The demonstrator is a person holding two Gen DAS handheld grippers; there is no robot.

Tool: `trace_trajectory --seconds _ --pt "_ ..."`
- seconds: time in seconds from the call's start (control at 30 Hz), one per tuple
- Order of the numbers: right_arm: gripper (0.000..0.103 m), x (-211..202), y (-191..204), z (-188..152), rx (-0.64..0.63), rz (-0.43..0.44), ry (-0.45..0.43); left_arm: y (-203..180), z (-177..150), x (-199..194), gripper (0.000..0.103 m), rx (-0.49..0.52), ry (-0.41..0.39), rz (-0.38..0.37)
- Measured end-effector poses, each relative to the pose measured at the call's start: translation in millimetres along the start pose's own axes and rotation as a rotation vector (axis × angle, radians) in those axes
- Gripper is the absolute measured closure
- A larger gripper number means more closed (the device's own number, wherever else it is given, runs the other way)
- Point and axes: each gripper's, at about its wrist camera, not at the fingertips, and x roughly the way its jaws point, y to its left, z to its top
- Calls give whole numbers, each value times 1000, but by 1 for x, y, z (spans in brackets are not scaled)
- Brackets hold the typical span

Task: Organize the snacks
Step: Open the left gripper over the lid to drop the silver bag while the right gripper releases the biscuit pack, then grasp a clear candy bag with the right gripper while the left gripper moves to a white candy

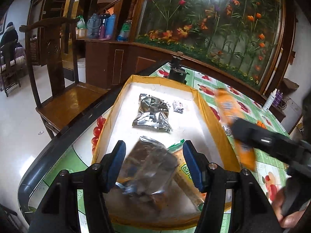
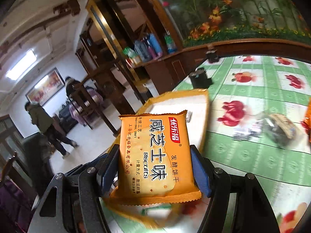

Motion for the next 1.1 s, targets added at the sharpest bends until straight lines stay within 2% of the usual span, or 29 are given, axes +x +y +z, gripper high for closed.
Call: trace_trajectory --seconds 0.13,0.27,0.37,0.5,0.63,0.83,0.9,0.93,1.0,1.07,1.1 --pt "29 29 -2 1 13 -39 55 3 -2 -2 43 1 -7 -13" --pt "29 45 0 -1 -4 -28 101 -3 -4 -3 43 33 -7 -9" --pt "28 43 -3 -1 -13 -21 92 -4 -4 -1 42 44 3 -10" --pt "28 27 -10 0 -14 37 60 -5 -5 0 38 46 18 -20" --pt "28 -1 -26 10 12 55 -31 -11 -6 0 36 76 13 -15" --pt "28 -52 -91 35 140 -64 -170 -10 -7 -1 35 75 7 -23" --pt "25 -67 -120 43 173 -123 -189 -12 -7 -2 32 83 5 -27" --pt "20 -70 -136 46 175 -175 -174 -13 -8 -3 30 91 0 -32" --pt "18 -67 -161 49 175 -265 -119 -15 -8 -4 30 107 -9 -42" --pt "18 -61 -183 47 205 -278 -65 -18 -8 -5 30 116 -13 -48" --pt "18 -55 -195 45 235 -252 -35 -19 -8 -5 30 121 -14 -52"
